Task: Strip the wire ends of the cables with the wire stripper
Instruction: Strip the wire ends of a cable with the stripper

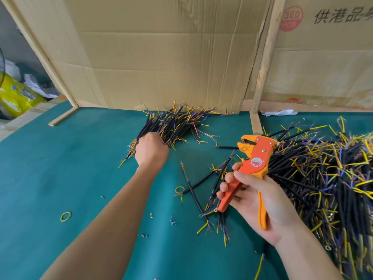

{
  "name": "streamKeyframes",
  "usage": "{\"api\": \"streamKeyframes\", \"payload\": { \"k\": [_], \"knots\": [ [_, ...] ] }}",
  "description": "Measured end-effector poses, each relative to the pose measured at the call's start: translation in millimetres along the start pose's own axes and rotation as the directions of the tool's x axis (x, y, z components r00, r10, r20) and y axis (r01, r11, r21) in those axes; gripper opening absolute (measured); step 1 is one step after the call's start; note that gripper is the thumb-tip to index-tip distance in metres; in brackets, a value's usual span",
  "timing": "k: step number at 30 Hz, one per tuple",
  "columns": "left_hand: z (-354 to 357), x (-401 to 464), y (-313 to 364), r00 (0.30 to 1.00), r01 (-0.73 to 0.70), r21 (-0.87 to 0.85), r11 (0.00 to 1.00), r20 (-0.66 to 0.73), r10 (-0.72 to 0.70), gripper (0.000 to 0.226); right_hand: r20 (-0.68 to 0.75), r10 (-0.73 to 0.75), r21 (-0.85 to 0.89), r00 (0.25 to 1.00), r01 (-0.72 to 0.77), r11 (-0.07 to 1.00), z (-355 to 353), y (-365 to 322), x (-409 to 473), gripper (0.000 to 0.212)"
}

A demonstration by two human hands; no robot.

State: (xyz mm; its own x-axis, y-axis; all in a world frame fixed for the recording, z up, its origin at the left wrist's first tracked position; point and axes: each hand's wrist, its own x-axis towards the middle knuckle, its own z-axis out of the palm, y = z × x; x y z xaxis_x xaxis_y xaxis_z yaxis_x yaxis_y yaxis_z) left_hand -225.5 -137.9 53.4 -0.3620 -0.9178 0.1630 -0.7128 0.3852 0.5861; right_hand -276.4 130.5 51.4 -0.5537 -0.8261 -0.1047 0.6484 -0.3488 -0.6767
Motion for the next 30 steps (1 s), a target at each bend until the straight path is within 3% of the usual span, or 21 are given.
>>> {"api": "streamKeyframes", "payload": {
  "k": [3,9,14,17,24,28,30],
  "knots": [
    [-13,-4,-4,0.992,0.128,-0.254,0.959,0.023,-0.126,0.017,-0.006,0.011,-0.006,1.000,-0.011,1.000,1,0,-1,0.029],
    [-42,-58,-15,0.996,0.049,-0.444,0.895,-0.045,-0.076,0.016,0.001,0.019,-0.035,1.000,-0.019,0.999,2,2,-1,0.036],
    [-48,-131,-23,0.995,0.059,-0.626,0.778,0.103,0.008,0.014,0.030,0.011,-0.073,0.999,-0.009,0.997,5,4,-2,0.073],
    [-48,-162,-27,0.982,0.030,-0.625,0.780,0.165,0.095,0.018,0.005,-0.024,-0.065,1.000,0.024,0.998,4,1,-2,0.083],
    [-48,-188,-36,0.977,0.053,-0.598,0.800,0.197,0.082,0.024,0.008,-0.082,-0.013,0.997,0.082,0.997,-7,-6,0,0.066],
    [-56,-188,-34,0.968,-0.089,-0.339,0.937,0.193,0.161,0.022,0.040,-0.079,-0.022,0.996,0.080,0.997,-9,-6,0,0.067],
    [-59,-186,-24,0.961,-0.174,-0.268,0.948,0.163,0.223,0.018,0.062,-0.079,-0.044,0.995,0.081,0.996,-8,-5,-1,0.065]
  ]
}}
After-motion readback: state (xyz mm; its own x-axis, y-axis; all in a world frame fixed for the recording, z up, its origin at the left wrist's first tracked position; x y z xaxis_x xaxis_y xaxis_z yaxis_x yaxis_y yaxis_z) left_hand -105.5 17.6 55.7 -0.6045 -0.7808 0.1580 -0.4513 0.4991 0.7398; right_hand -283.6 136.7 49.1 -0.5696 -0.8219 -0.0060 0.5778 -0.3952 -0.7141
